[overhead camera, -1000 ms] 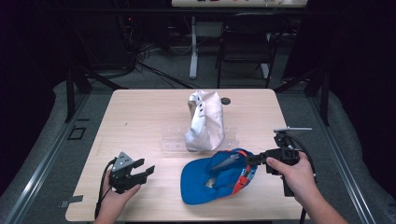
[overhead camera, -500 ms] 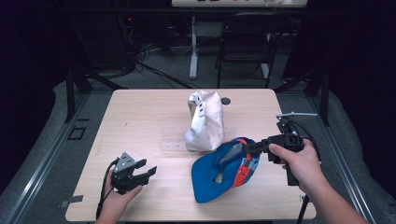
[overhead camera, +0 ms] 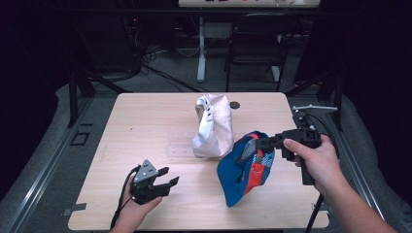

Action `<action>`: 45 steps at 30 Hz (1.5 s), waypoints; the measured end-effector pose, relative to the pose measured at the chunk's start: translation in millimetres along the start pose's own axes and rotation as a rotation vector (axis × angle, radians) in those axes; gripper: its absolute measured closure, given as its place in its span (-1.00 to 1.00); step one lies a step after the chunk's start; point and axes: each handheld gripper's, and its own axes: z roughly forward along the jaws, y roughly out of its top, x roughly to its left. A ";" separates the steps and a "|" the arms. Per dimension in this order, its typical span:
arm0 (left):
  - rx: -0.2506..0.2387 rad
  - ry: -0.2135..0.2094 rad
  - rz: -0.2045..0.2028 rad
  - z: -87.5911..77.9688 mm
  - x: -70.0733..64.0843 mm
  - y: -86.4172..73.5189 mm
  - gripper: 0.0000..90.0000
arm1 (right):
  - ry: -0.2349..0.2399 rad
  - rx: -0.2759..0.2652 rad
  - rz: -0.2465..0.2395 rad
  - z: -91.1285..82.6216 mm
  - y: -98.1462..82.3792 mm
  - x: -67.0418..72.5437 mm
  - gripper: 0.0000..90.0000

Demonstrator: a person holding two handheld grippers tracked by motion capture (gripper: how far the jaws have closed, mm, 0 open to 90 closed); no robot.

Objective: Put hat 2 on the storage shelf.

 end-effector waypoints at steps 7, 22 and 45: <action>0.005 -0.062 0.072 16.1 -29.5 12.6 0.03 | 0.017 -0.038 -0.006 -12.9 3.9 3.1 0.73; -0.041 -0.177 0.195 51.3 -94.6 53.1 0.02 | 0.003 -0.113 0.007 -33.2 19.6 6.4 0.73; 0.034 -0.071 0.294 105.3 -135.6 89.1 0.95 | -0.009 -0.172 0.024 -44.0 37.4 19.7 0.73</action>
